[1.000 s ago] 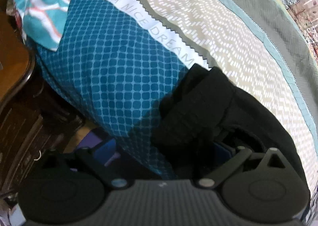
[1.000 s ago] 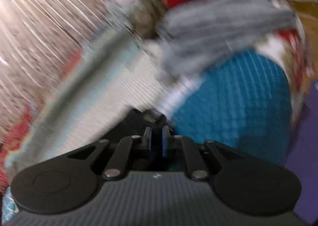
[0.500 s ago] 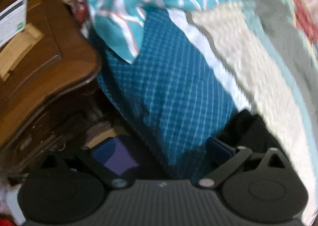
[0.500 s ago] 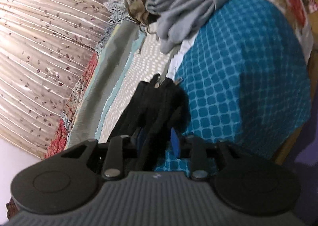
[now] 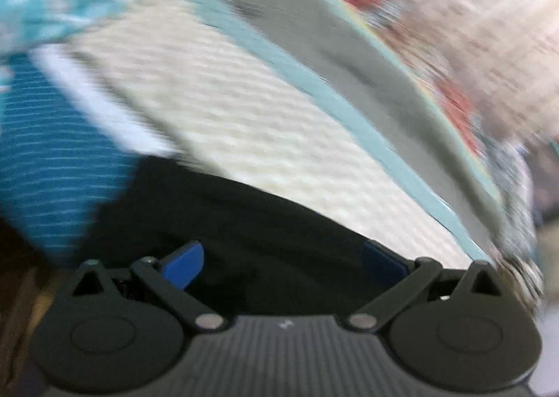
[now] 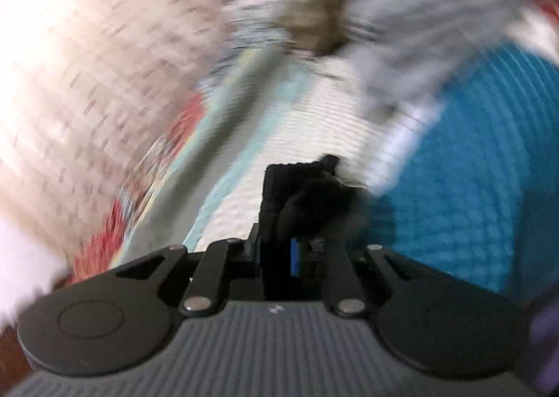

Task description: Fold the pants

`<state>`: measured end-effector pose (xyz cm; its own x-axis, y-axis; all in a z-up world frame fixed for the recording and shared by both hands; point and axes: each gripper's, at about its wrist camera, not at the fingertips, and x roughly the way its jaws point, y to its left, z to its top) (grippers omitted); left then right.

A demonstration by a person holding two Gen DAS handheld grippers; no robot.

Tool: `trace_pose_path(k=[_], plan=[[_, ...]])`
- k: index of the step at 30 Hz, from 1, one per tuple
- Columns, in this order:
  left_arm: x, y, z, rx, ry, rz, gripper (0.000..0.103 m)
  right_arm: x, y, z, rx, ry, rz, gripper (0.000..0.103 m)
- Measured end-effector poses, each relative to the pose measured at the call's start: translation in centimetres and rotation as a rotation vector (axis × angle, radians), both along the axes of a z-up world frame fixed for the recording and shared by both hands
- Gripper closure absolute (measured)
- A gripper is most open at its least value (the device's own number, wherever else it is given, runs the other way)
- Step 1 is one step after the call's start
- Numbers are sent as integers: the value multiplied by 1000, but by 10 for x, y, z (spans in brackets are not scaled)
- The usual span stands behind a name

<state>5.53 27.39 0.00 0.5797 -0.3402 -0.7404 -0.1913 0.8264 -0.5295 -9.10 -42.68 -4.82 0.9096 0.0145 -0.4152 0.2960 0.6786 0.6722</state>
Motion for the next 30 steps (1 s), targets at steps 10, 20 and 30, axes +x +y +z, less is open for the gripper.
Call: trace_pose_path(k=[10, 20, 30], plan=[[37, -131, -44, -140, 12, -320, 2, 61, 195, 38, -528, 20, 606, 88], [35, -163, -103, -144, 156, -370, 2, 83, 270, -21, -509, 172, 944, 52], [41, -218, -109, -19, 145, -464, 2, 23, 162, 9, -264, 114, 562, 69]])
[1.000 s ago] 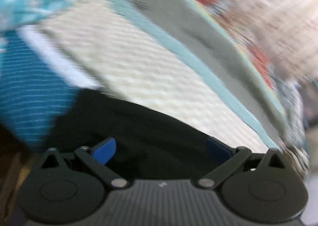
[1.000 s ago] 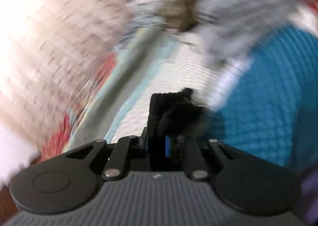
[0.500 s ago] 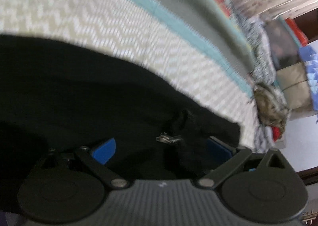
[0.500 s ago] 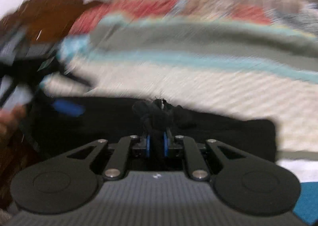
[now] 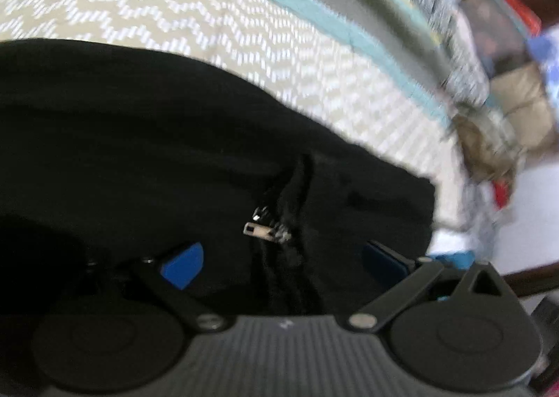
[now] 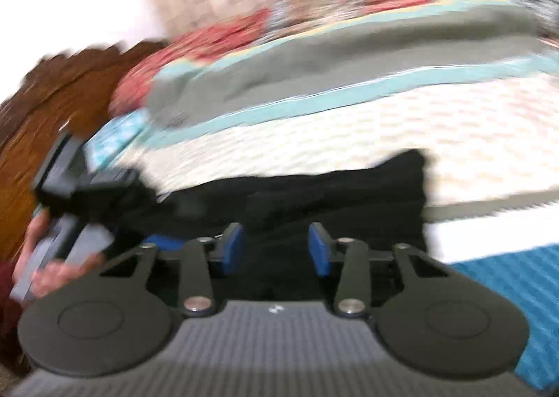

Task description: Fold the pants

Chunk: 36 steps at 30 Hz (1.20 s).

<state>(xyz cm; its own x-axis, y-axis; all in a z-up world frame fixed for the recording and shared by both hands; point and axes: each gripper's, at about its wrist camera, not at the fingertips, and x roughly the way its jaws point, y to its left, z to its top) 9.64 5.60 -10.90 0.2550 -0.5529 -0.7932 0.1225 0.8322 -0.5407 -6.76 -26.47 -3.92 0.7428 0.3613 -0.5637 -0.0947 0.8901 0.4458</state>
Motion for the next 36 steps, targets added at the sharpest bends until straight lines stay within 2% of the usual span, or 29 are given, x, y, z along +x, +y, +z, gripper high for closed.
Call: trace_pose_path(k=[3, 4, 5, 7, 9, 10, 11, 14, 16, 18, 23, 25, 27, 31, 33, 36], plan=[[-7, -27, -5, 182, -77, -52, 5, 4, -19, -26, 24, 97, -104, 71], [-12, -37, -5, 242, -110, -71, 5, 9, -19, -41, -6, 174, -139, 71], [-15, -46, -5, 293, -133, -90, 4, 14, -21, -54, -10, 225, -153, 79], [-23, -55, -2, 352, -167, -119, 4, 12, -25, -59, 55, 195, -176, 80], [-28, -48, 7, 328, -171, -122, 7, 8, -23, -47, 47, 211, -176, 80], [-32, -38, 15, 293, -170, -108, 8, 4, -20, -39, 21, 205, -170, 80], [-37, -25, 23, 257, -180, -93, 8, -4, -22, -30, 6, 178, -160, 76], [-61, 25, 52, 153, -270, -18, 3, -17, -20, -9, 35, 87, -128, 75], [-81, 71, 66, 87, -326, 71, 1, -24, -13, 3, 62, 46, -95, 75], [-102, 122, 74, 39, -355, 196, 0, -23, 4, 9, 59, 27, -47, 75], [-153, 247, 66, -21, -361, 619, 0, -3, 54, 12, 51, 37, 119, 75], [-164, 289, 52, -9, -310, 777, 0, 9, 78, 9, 42, 55, 180, 75], [-168, 314, 35, -55, -273, 857, 0, 23, 97, 2, 30, 81, 234, 75], [-151, 337, 16, -125, -259, 881, 0, 27, 130, -5, -24, 122, 315, 75], [-135, 336, 10, -155, -273, 849, 0, 26, 138, -7, -48, 134, 333, 75], [-109, 325, -7, -145, -262, 790, 0, 27, 142, -7, -65, 151, 328, 74]])
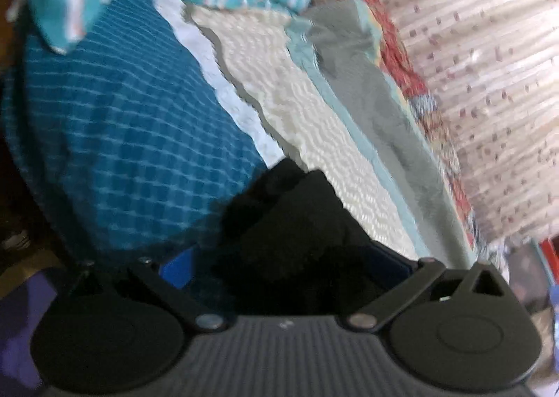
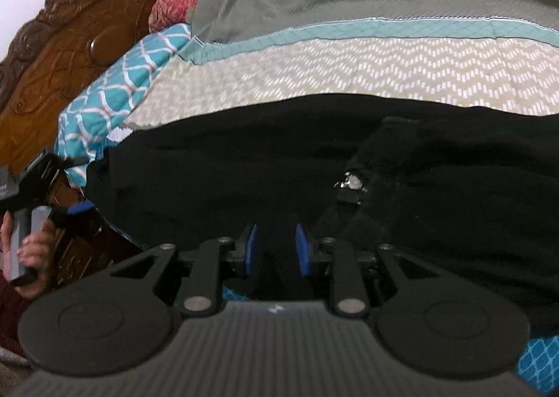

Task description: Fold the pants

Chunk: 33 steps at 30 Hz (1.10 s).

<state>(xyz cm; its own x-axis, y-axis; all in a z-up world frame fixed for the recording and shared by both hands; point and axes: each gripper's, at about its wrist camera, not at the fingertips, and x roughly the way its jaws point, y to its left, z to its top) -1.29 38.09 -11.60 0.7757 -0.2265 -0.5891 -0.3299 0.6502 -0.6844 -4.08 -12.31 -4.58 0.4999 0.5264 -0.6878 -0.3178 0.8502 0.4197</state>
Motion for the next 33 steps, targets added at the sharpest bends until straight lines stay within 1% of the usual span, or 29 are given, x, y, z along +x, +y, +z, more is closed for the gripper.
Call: trace_pose_path(k=[1, 2, 3, 4, 5, 6, 7, 8, 10, 12, 14, 16, 17, 18, 19, 21, 23, 25, 26, 27, 28, 30, 31, 32, 33], plan=[[8, -2, -12, -2, 30, -15, 1, 1, 0, 0, -2, 5, -7, 74], [15, -5, -19, -9, 51, -27, 4, 3, 0, -1, -2, 10, -13, 74], [18, -9, -20, 18, 64, -17, 7, 4, 1, -2, 0, 18, -20, 74], [15, -15, -15, 61, 61, -13, 30, 7, 5, -3, -2, 26, -23, 74], [14, -19, -8, 90, 44, -32, 59, 8, 7, -4, -5, 30, -23, 74], [13, -22, -2, 82, 24, -58, 64, 8, 9, -3, -12, 29, -20, 74], [9, -23, 4, 49, -1, -61, 66, 8, 12, -2, -17, 25, -15, 74], [6, -26, 12, 45, -28, -61, 67, 8, 14, -2, -20, 22, -9, 74], [2, -38, 29, 82, -69, -71, 67, 12, 20, 2, -24, 9, 9, 74], [-1, -51, 44, 110, -112, -105, 67, 18, 28, 7, -18, -14, 34, 74], [0, -71, 60, 156, -151, -147, 67, 21, 38, 16, 0, -49, 68, 74], [6, -92, 74, 194, -174, -192, 67, 19, 52, 28, 9, -111, 122, 70], [9, -104, 80, 219, -186, -221, 67, 16, 59, 32, 7, -140, 150, 63], [12, -116, 86, 243, -199, -249, 67, 12, 63, 37, 6, -170, 179, 60], [14, -132, 93, 281, -216, -287, 67, 9, 65, 41, 14, -197, 193, 61], [18, -162, 101, 341, -238, -353, 67, 6, 57, 46, 42, -224, 170, 60], [20, -194, 108, 371, -256, -430, 67, 11, 44, 41, 30, -214, 114, 61], [24, -230, 111, 380, -265, -517, 67, 22, 29, 25, -26, -158, 26, 61], [27, -249, 112, 388, -268, -561, 67, 26, 19, 16, -20, -117, -14, 64], [29, -269, 113, 402, -273, -605, 67, 32, 5, 6, 41, -61, -55, 69], [30, -292, 112, 425, -281, -656, 67, 35, -9, -4, 131, -4, -90, 71], [30, -334, 110, 473, -292, -745, 67, 37, -33, -17, 320, 66, -156, 73], [30, -356, 108, 494, -292, -786, 66, 36, -44, -20, 386, 74, -183, 73], [32, -374, 107, 512, -295, -814, 65, 36, -53, -21, 423, 73, -211, 73], [33, -390, 107, 533, -297, -827, 63, 35, -65, -21, 430, 63, -246, 76]])
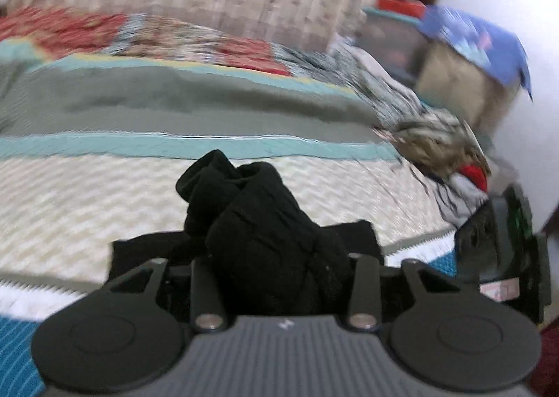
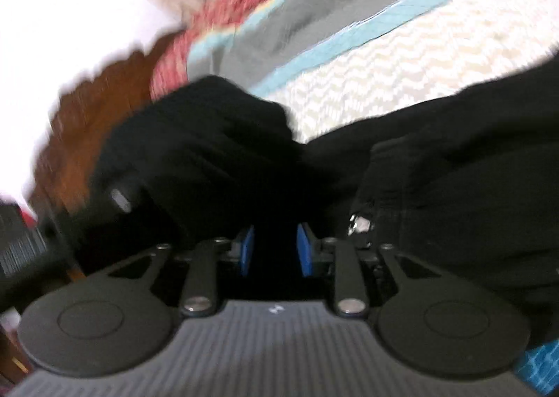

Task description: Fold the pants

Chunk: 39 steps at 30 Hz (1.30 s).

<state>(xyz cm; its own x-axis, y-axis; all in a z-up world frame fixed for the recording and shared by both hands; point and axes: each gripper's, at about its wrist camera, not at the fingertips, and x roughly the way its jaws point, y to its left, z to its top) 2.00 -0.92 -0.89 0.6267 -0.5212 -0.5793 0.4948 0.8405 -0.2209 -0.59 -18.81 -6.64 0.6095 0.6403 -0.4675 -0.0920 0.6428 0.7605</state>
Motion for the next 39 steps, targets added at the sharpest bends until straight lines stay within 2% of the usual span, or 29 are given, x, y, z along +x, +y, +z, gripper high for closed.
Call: trace_pose_path(k=[2, 4, 6, 8, 11, 13, 14, 16, 18, 20, 22, 28, 30, 31, 32, 33, 34, 35, 36, 39], plan=[[2, -25, -3, 41, 11, -44, 55, -3, -21, 0, -33, -7, -58, 78], [5, -40, -9, 74, 71, -99, 54, -10, -46, -6, -63, 3, -142, 78], [1, -42, -16, 103, 84, -157, 49, -22, -76, -14, -64, 22, -242, 78], [-7, -39, -27, 153, 85, -202, 36, -34, -98, -23, -34, 45, -319, 78], [-6, -40, -40, 179, 147, -195, 27, -45, -114, -31, 16, 62, -380, 77], [-4, -48, -45, 210, 156, -172, 26, -42, -115, -37, 97, 73, -387, 70], [-5, -53, -47, 225, 151, -174, 25, -42, -116, -38, 137, 84, -382, 61], [-9, -63, -52, 270, 132, -189, 22, -32, -110, -32, 175, 82, -339, 53], [-14, -70, -55, 318, 104, -205, 18, -27, -103, -18, 165, 54, -267, 34], [-21, -79, -57, 387, 59, -211, 13, -17, -92, -7, 147, 47, -194, 20], [-31, -92, -62, 480, 3, -216, 10, -3, -81, 5, 96, 63, -134, 17], [-69, -129, -81, 719, -190, -274, 8, 22, -47, 37, -157, 102, 18, 15], [-79, -136, -86, 766, -246, -299, 9, 19, -36, 37, -224, 132, 95, 14], [-84, -138, -87, 773, -247, -322, 9, 19, -31, 34, -261, 154, 129, 14], [-88, -137, -86, 772, -260, -342, 9, 18, -27, 30, -296, 163, 148, 14], [-93, -134, -84, 767, -271, -370, 11, 16, -26, 26, -339, 159, 150, 21], [-97, -129, -82, 761, -277, -390, 8, 16, -27, 23, -358, 158, 154, 35], [-100, -122, -79, 756, -295, -390, 6, 16, -35, 19, -334, 169, 155, 63], [-100, -112, -76, 749, -300, -389, 6, 15, -48, 14, -282, 196, 139, 78], [-89, -78, -66, 709, -260, -332, 6, 14, -87, 1, -150, 194, 39, 80]])
